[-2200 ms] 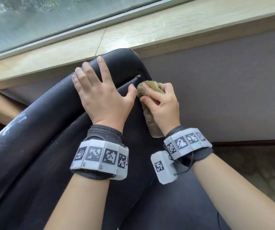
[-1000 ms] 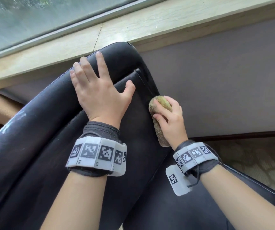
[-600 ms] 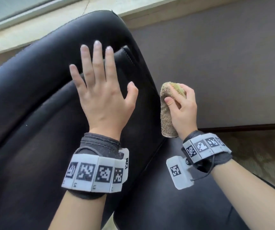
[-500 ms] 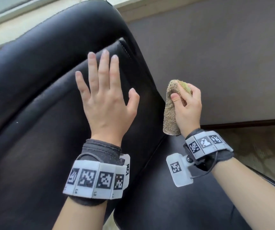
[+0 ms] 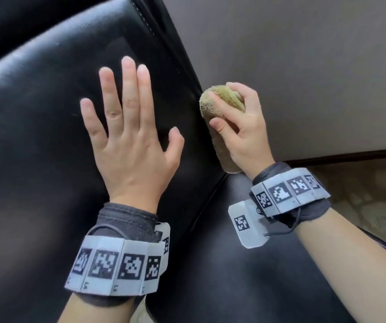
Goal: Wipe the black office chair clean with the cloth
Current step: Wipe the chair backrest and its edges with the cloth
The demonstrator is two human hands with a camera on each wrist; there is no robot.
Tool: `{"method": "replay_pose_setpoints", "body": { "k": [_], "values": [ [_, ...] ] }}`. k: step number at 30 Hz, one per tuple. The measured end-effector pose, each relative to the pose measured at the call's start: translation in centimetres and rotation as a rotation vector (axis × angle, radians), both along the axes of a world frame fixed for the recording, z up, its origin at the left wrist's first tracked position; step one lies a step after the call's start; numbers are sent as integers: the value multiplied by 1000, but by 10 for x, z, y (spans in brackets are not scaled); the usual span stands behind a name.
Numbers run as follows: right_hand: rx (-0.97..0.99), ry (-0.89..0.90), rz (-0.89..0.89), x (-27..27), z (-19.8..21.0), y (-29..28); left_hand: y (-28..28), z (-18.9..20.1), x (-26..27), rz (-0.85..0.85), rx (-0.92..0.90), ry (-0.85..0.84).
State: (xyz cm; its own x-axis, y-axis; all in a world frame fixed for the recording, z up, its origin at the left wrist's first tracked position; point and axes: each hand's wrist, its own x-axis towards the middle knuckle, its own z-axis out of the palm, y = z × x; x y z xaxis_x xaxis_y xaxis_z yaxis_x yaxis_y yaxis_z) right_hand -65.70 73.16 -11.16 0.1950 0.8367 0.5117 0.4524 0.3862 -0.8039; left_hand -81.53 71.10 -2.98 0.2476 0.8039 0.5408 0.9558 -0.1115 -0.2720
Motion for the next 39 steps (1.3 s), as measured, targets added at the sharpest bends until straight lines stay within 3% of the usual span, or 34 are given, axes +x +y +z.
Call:
{"method": "replay_pose_setpoints", "body": {
  "k": [5, 12, 20, 27, 30, 34, 36, 39],
  "values": [
    [-48, -155, -13, 11, -36, -16, 0, -3, 1, 10, 5, 16],
    [196, -126, -38, -10, 11, -5, -2, -1, 1, 6, -1, 18],
    [-118, -37, -71, -2, -58, -38, -2, -1, -1, -2, -11, 34],
    [65, 41, -163, -9, -25, -14, -5, 0, -1, -17, -50, 15],
    [-4, 84, -142, -16, -38, -14, -4, 1, -1, -9, -58, 20],
    [-153, 14, -122, -4, -70, -33, -3, -1, -3, 0, -51, 33],
    [-185, -1, -110, 2, -68, -36, -4, -2, -3, 1, -48, 32],
    [-70, 71, -155, -2, -43, -30, -4, -2, -2, 3, -52, 28]
  ]
}}
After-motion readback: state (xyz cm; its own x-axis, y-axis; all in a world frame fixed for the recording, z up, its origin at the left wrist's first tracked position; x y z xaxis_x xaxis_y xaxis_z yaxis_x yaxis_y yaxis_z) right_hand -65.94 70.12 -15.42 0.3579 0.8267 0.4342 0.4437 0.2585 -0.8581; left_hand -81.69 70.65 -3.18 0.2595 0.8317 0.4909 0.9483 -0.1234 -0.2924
